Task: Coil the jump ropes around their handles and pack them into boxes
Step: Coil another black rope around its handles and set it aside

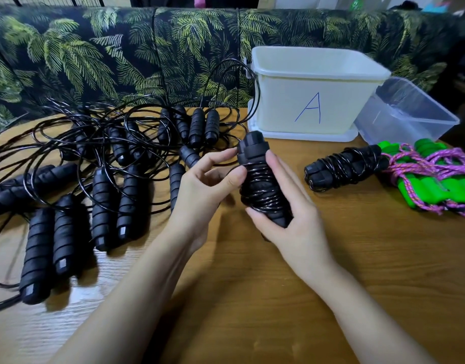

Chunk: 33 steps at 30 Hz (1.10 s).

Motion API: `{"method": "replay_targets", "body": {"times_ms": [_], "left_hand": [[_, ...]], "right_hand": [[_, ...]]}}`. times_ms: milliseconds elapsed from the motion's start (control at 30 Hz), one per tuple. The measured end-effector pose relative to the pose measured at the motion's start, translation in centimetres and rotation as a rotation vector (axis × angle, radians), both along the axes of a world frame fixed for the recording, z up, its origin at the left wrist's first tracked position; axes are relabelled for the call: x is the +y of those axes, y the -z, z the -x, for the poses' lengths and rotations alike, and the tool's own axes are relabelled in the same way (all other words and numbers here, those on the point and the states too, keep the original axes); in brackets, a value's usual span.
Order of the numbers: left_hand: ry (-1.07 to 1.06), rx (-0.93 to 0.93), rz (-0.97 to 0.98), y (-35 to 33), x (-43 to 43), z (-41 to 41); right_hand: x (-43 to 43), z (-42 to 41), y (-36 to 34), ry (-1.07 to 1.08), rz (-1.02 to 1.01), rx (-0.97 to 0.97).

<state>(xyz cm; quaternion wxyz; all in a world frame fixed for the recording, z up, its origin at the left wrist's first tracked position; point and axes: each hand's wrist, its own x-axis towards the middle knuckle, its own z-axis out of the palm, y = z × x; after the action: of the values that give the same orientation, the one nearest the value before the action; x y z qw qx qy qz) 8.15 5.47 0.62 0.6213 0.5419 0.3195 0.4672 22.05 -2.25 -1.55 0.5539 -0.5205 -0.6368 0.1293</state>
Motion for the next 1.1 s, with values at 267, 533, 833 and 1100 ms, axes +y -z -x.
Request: {"method": "replay_targets", "body": {"times_ms": [267,533,833,1100], "left_hand": [[-0.035,-0.081,0.124,0.0,0.4,0.1],[-0.017,-0.089,0.278,-0.8,0.2,0.3],[-0.241,-0.056,0.151,-0.8,-0.9,-0.6],[-0.127,-0.052,0.062,-0.5,-1.9,-1.4]], "right_hand": [[-0.6,-0.6,-1.1,-0.265,0.167,0.436],[-0.6,-0.9,-1.1,-0.276,0.231,0.435],[0.2,0.3,-0.2,0.035,0.181,-0.248],[0.1,1.5,0.6,0.469,0.218,-0.537]]}}
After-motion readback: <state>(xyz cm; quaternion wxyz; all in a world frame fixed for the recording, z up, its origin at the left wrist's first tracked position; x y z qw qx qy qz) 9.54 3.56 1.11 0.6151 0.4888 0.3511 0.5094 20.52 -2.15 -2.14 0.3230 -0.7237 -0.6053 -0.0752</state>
